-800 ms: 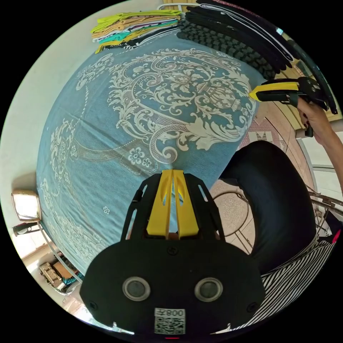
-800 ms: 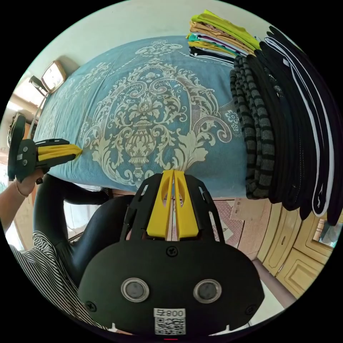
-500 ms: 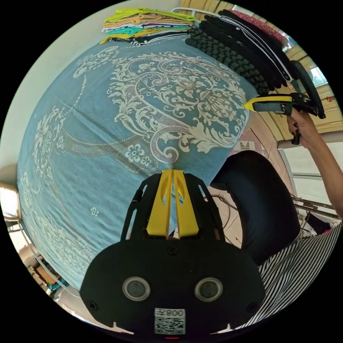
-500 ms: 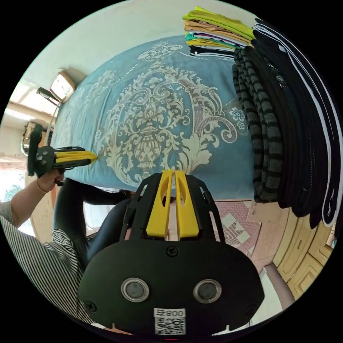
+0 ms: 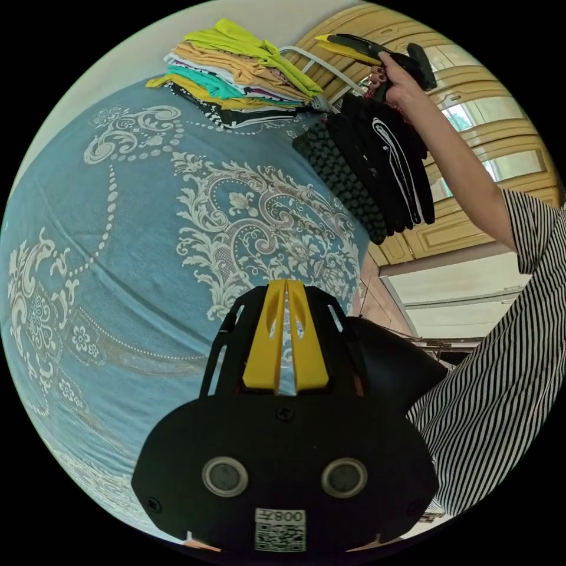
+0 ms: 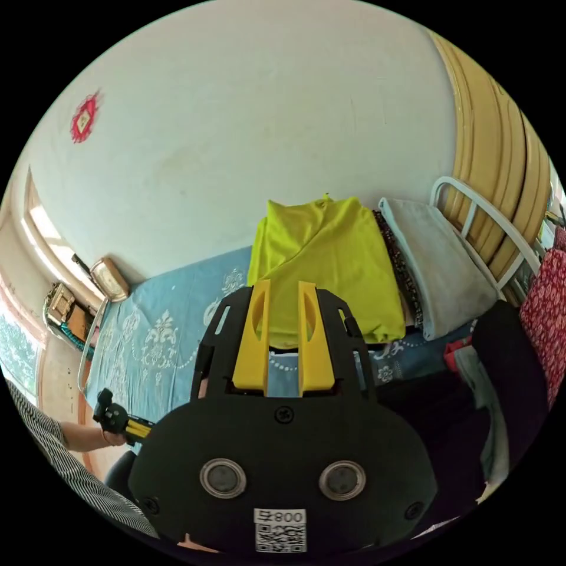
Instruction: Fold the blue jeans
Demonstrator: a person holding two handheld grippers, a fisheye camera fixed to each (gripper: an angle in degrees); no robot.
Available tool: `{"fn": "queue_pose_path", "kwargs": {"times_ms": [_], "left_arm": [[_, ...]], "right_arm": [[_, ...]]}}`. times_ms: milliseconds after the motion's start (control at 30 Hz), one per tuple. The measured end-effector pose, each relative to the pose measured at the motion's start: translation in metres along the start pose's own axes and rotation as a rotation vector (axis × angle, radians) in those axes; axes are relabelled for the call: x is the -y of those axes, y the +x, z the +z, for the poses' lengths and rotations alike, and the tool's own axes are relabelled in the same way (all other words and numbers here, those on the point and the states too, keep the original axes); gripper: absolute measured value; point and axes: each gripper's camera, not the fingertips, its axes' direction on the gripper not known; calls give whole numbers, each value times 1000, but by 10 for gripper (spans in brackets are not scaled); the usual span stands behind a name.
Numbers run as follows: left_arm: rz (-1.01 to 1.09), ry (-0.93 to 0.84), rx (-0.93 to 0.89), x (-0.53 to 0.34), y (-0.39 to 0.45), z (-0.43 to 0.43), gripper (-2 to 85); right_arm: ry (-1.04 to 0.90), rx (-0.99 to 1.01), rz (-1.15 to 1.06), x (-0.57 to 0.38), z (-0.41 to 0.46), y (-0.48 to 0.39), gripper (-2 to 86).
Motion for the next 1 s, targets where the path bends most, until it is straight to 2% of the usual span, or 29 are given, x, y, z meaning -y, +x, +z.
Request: {"fn": "queue_pose_path", "kwargs": {"times_ms": [167,467,767,900,1000], "left_arm": [[-130,-33,-100,-5,-60,-5,2],[-311,-81,-230,5,-154,-5,1],[-384,-135,-371,9,-245,-5,2],[-409,-117,-428,6,-283,-21,2],[-430,-94,-446,1,-314,-44,2]], "right_arm": [[-56,-115,166,111,30,125,83],[-188,-309,245,233,106,272,90],[-296,-385,230,275,157,369,87],[-263,-375,225,280,144,400,57],[-202,-286,300,286,107,436,39]]}}
